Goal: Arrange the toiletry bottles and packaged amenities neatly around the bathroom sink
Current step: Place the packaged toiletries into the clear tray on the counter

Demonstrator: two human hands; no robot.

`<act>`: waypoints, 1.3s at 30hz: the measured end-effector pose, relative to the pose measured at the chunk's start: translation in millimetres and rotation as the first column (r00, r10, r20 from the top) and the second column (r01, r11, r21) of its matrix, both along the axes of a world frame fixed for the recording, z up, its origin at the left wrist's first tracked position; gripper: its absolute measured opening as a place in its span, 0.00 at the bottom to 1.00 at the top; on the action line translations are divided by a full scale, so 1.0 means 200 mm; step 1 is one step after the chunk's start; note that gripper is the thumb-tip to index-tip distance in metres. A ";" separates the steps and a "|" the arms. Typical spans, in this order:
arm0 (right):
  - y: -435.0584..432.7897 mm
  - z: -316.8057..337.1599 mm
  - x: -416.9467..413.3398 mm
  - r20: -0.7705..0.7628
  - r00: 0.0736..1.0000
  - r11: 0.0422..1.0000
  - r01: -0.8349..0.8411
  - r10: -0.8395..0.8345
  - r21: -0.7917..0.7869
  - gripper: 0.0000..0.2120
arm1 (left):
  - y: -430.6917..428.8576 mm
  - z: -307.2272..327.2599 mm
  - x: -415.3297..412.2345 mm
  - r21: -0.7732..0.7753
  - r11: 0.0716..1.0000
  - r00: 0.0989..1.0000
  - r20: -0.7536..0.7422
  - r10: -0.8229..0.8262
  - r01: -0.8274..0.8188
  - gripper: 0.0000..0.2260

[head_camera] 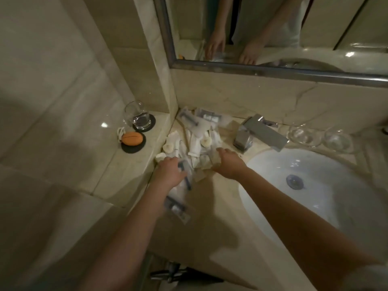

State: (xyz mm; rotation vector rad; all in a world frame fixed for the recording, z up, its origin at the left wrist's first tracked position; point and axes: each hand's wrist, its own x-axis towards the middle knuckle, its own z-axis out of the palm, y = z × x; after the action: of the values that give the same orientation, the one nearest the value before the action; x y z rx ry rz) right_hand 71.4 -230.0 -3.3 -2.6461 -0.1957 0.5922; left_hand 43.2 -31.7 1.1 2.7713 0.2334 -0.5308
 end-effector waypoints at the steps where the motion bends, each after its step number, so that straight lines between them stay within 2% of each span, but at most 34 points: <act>1: 0.02 -0.01 0.05 0.006 0.999 0.999 0.039 -0.039 -0.004 0.31 | 0.02 -0.01 0.02 0.007 1.000 1.000 0.000 0.001 -0.001 0.22; 7: 0.10 -0.11 0.26 -0.077 0.962 0.963 0.266 -0.262 0.048 0.33 | 0.05 -0.09 0.09 0.011 1.000 0.997 -0.071 0.017 -0.016 0.27; 12: 0.12 -0.18 0.33 -0.093 0.958 0.959 0.277 -0.271 0.058 0.23 | 0.05 -0.14 0.12 -0.006 1.000 0.997 -0.074 0.009 -0.009 0.29; 18: 0.09 -0.19 0.36 -0.243 0.887 0.900 0.425 -0.392 0.101 0.19 | 0.06 -0.16 0.17 -0.010 1.000 0.987 -0.160 -0.007 0.006 0.28; 22: 0.03 -0.20 0.33 -0.208 0.891 0.890 0.436 -0.404 0.136 0.12 | 0.07 -0.16 0.18 0.012 1.000 0.983 -0.181 -0.015 0.018 0.30; 24: 0.01 -0.18 0.27 -0.181 0.887 0.870 0.456 -0.426 0.189 0.08 | 0.06 -0.15 0.18 0.016 0.999 0.986 -0.162 -0.033 0.036 0.30; 26: -0.02 -0.17 0.19 -0.162 0.867 0.826 0.498 -0.471 0.264 0.10 | 0.03 -0.12 0.18 -0.008 1.000 0.995 -0.092 -0.025 0.024 0.28; 29: -0.05 -0.14 0.04 -0.154 0.860 0.774 0.505 -0.486 0.381 0.14 | -0.06 -0.08 0.22 -0.157 0.986 0.996 0.060 0.071 -0.061 0.24; 31: -0.07 -0.11 -0.03 -0.222 0.867 0.720 0.495 -0.446 0.486 0.10 | -0.14 -0.05 0.25 -0.340 0.933 0.987 0.072 0.146 -0.114 0.22; 34: -0.08 -0.04 -0.08 -0.295 0.914 0.680 0.404 -0.277 0.613 0.07 | -0.26 0.00 0.27 -0.621 0.744 0.968 -0.123 0.219 -0.247 0.20; 37: -0.06 0.00 -0.09 -0.292 0.946 0.729 0.299 -0.141 0.616 0.08 | -0.32 0.02 0.27 -0.738 0.545 0.914 -0.270 0.302 -0.398 0.18; 39: -0.05 0.00 -0.06 -0.270 0.956 0.761 0.261 -0.118 0.594 0.07 | -0.31 0.04 0.27 -0.760 0.481 0.885 -0.264 0.384 -0.436 0.15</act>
State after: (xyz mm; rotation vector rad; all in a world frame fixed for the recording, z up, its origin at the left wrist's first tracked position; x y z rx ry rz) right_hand 58.7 -240.8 -3.4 -1.9057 -0.0393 0.6115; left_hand 97.0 -94.5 9.3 1.7029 0.5120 -0.4321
